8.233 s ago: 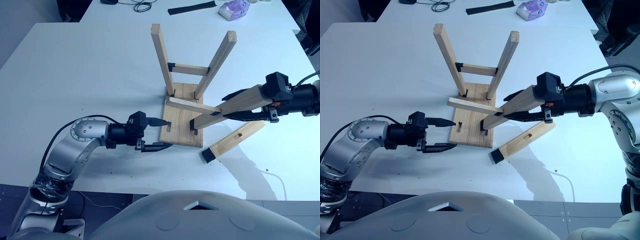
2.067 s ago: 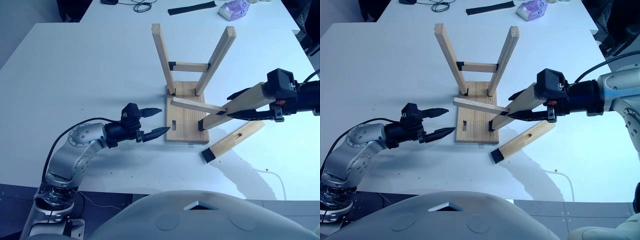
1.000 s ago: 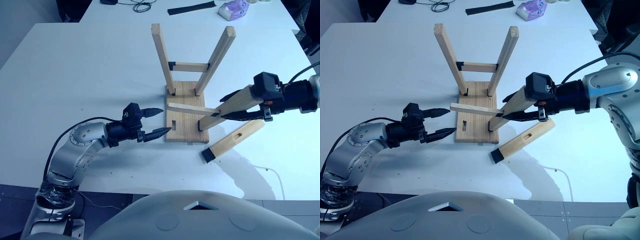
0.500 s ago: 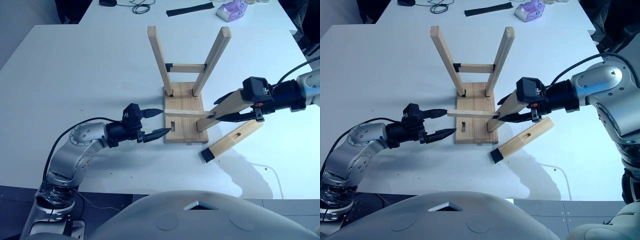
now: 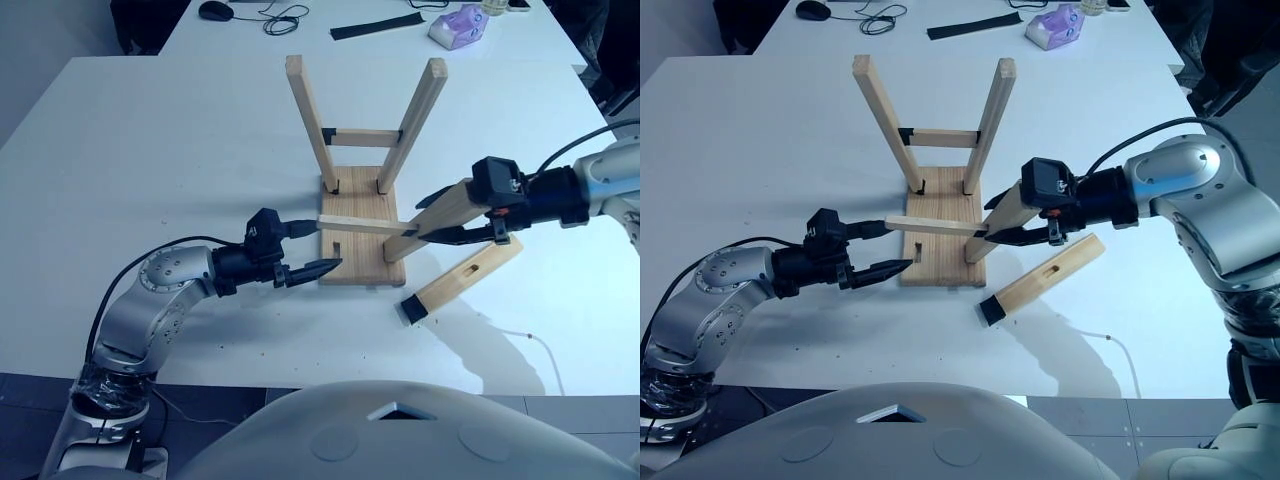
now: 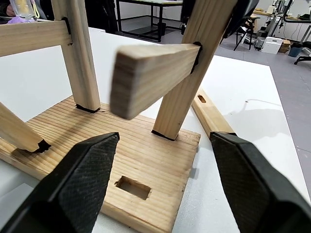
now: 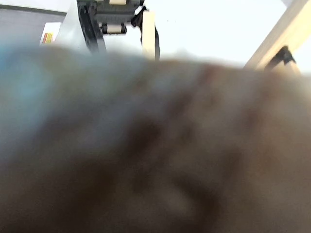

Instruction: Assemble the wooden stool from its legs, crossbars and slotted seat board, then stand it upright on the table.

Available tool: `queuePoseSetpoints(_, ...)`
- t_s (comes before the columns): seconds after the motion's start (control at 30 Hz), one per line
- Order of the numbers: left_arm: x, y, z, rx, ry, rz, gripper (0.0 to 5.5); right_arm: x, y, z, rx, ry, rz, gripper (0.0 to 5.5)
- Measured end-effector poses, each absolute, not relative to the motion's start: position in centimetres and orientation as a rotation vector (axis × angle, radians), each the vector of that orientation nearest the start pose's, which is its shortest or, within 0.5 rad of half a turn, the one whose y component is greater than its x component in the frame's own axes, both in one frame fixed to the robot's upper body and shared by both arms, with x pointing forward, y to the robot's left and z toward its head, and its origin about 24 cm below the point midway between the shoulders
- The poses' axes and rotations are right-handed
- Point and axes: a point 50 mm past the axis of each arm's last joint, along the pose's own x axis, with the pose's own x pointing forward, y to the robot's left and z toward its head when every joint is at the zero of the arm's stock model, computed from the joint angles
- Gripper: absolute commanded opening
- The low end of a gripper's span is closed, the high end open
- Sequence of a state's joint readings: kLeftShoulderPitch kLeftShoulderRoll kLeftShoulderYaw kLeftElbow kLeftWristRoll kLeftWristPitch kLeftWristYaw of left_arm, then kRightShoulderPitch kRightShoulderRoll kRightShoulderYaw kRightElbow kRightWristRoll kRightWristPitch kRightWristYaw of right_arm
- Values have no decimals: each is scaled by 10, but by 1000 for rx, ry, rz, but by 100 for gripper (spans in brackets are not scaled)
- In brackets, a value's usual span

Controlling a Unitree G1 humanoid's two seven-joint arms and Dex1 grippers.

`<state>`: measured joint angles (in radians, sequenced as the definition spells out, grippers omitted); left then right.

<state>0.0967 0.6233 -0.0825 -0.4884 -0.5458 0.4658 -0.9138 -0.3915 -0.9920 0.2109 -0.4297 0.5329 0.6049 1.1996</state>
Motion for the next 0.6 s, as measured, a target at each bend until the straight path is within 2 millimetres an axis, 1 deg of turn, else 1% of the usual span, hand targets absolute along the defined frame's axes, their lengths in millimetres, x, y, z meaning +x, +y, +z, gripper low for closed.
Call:
queuePoseSetpoints(0.17,192,158,96,14,245,-1202,347,235,-170,169,-470,368,1426,304)
queuePoseSetpoints(0.33,192,161,94,10,259,-1200,347,233,-180,167,-448,382,1371,304)
queuePoseSetpoints(0.37,192,161,93,9,262,-1204,347,232,-182,166,-442,381,1356,322)
queuePoseSetpoints(0.4,193,162,93,8,263,-1206,347,232,-182,166,-437,378,1351,324)
queuePoseSetpoints(0.43,193,162,93,8,264,-1206,347,231,-181,166,-427,370,1350,340)
queuePoseSetpoints(0.6,196,162,93,10,262,-1206,347,228,-171,167,-259,354,1377,413)
